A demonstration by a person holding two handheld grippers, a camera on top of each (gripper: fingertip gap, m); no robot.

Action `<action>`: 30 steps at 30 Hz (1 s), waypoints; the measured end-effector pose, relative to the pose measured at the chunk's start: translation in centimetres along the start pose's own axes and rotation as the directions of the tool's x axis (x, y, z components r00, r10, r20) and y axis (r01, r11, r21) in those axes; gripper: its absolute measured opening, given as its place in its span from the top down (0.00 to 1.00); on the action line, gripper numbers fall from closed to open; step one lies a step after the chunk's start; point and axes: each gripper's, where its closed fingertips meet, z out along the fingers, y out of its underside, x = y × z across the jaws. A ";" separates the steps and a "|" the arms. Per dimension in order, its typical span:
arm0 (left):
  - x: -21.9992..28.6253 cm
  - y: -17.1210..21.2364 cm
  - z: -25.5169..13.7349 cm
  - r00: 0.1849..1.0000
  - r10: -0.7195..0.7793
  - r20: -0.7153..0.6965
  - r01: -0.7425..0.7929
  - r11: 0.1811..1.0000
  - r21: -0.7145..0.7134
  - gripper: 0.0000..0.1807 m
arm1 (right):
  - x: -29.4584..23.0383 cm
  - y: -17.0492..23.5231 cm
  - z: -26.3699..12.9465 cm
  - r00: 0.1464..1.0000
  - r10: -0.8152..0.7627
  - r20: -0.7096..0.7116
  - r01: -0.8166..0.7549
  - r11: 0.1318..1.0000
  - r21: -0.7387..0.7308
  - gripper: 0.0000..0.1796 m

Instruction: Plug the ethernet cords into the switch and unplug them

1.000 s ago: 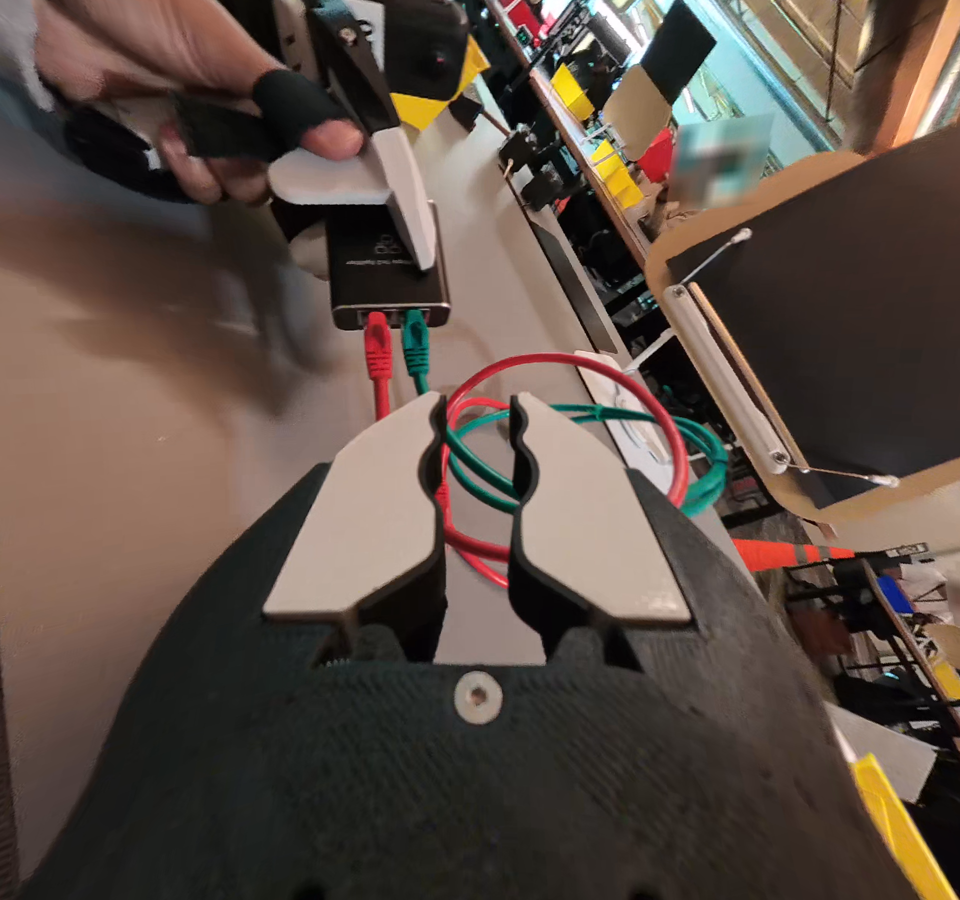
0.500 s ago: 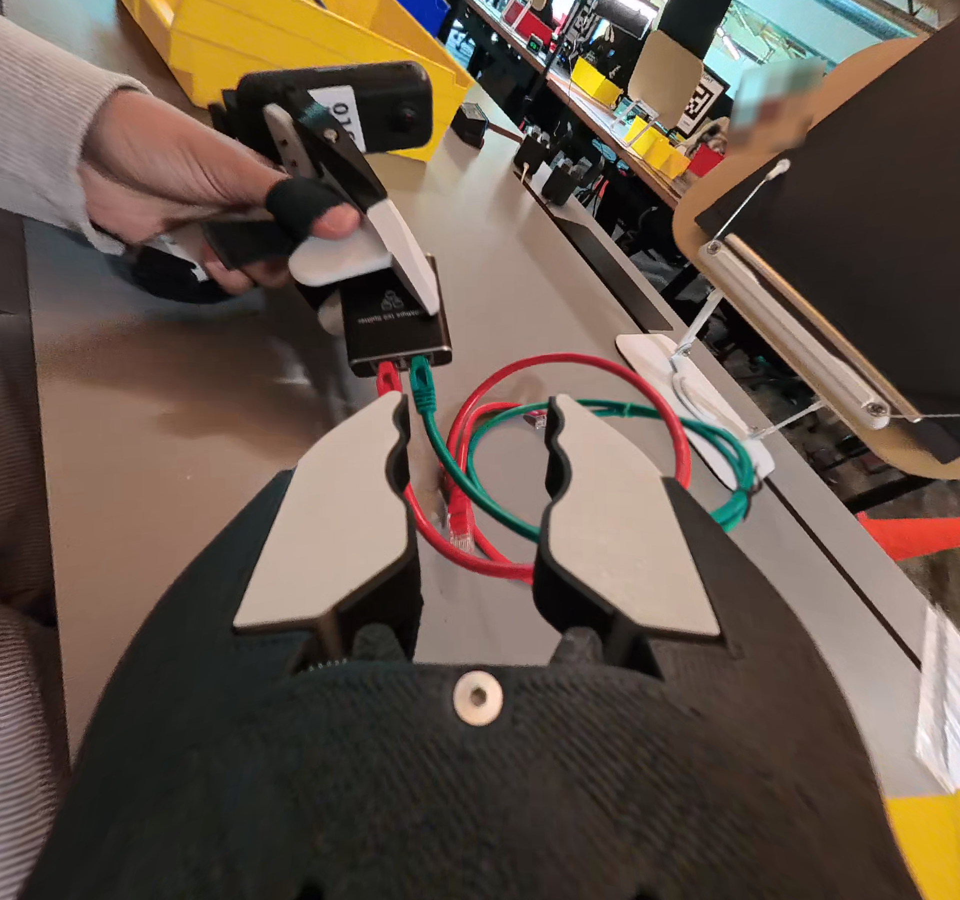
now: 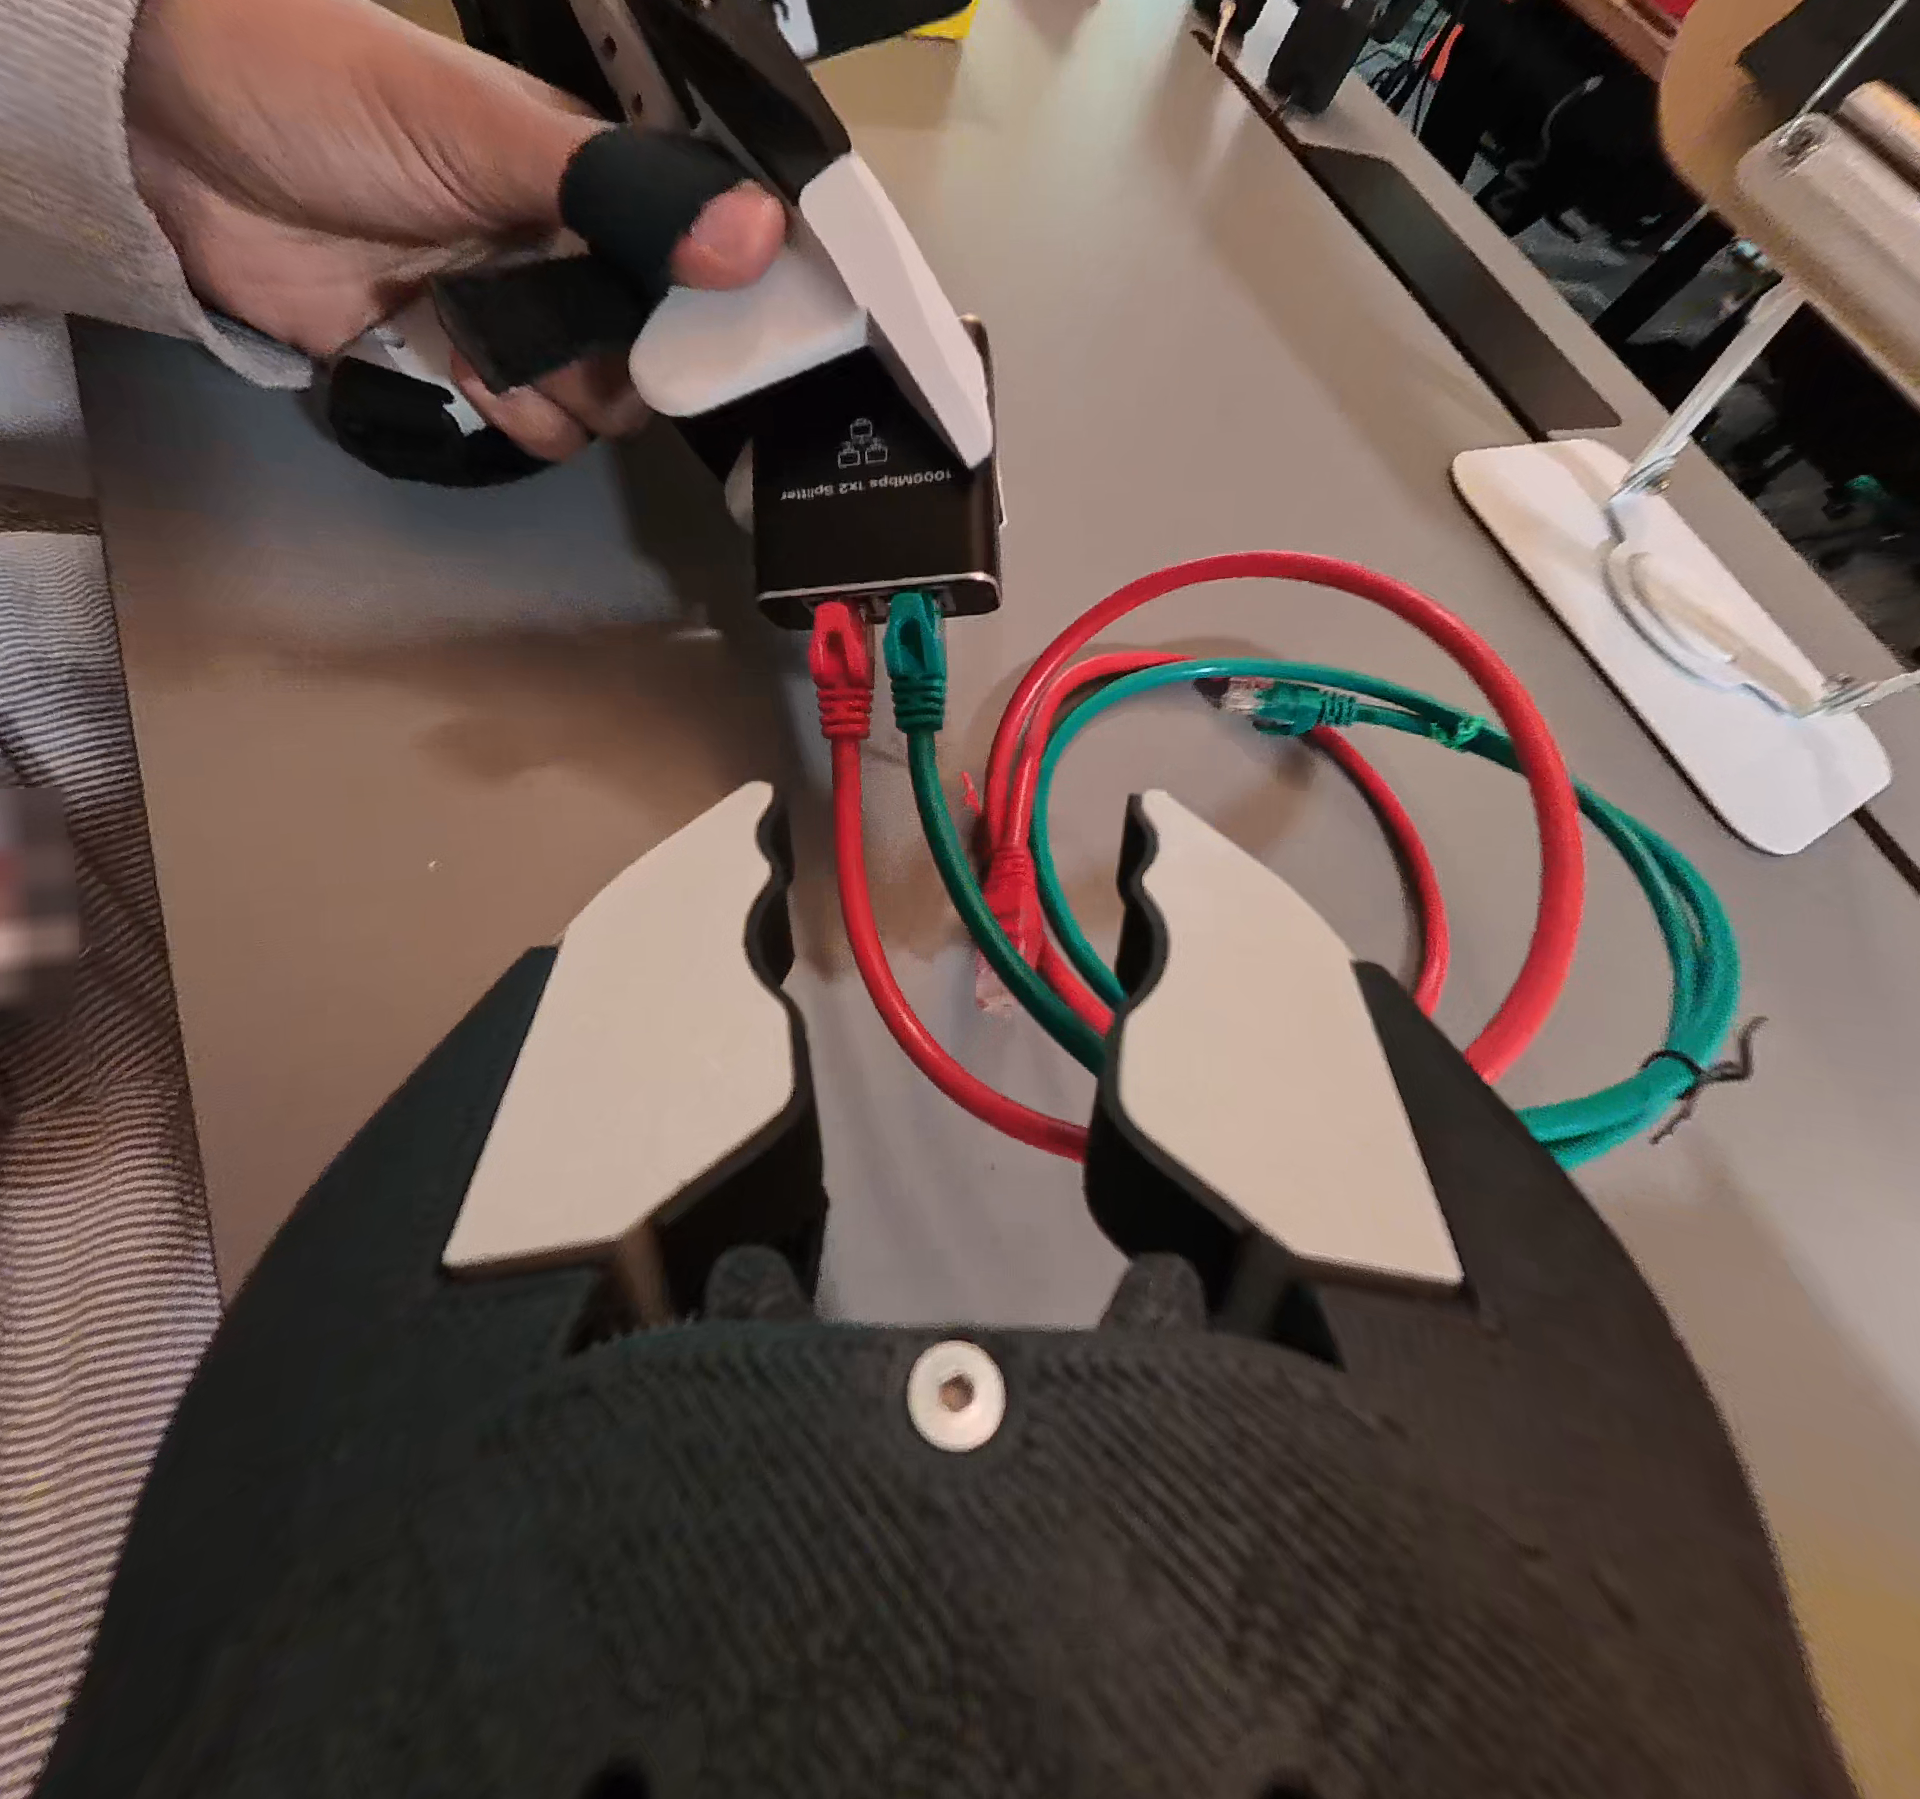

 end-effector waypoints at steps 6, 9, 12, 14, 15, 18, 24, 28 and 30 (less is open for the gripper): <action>1.3 0.9 0.6 1.000 0.016 -0.018 -0.016 1.000 0.003 0.86 | -2.4 -0.6 1.2 0.992 -0.129 -0.020 0.128 0.992 -0.006 0.68; 2.8 2.0 1.2 0.998 0.035 -0.049 -0.036 0.999 -0.016 0.86 | -2.2 -1.2 1.3 0.966 -0.228 -0.120 0.226 0.974 -0.036 0.74; 3.8 2.3 1.5 0.996 0.059 -0.065 -0.059 0.998 0.000 0.84 | -2.5 -0.7 1.3 0.952 -0.286 -0.113 0.278 0.957 -0.079 0.83; 4.1 2.9 1.6 0.993 0.083 -0.081 -0.085 0.996 -0.022 0.83 | -2.5 -0.3 1.0 0.942 -0.322 -0.098 0.313 0.945 -0.091 0.83; 4.4 3.1 1.5 0.989 0.096 -0.110 -0.100 0.994 -0.037 0.80 | -2.5 -0.1 0.9 0.936 -0.339 -0.091 0.331 0.939 -0.092 0.83; 4.3 3.6 1.4 0.980 0.156 -0.121 -0.167 0.982 -0.085 0.60 | -2.1 0.3 0.5 0.932 -0.352 -0.087 0.345 0.934 -0.088 0.84; 3.7 4.5 1.9 0.956 0.283 -0.080 -0.291 0.948 -0.128 0.50 | 0.3 -0.8 -0.5 0.986 -0.109 -0.128 0.114 0.993 0.030 0.84; 4.8 4.9 2.3 0.957 0.235 -0.168 -0.255 0.961 -0.110 0.53 | 0.3 -1.6 -1.0 0.997 -0.028 -0.077 0.037 0.992 0.121 0.84; 5.1 4.5 1.9 0.961 0.182 -0.206 -0.204 0.974 -0.094 0.53 | 0.1 -1.6 -1.0 0.995 -0.062 -0.076 0.071 0.990 0.125 0.84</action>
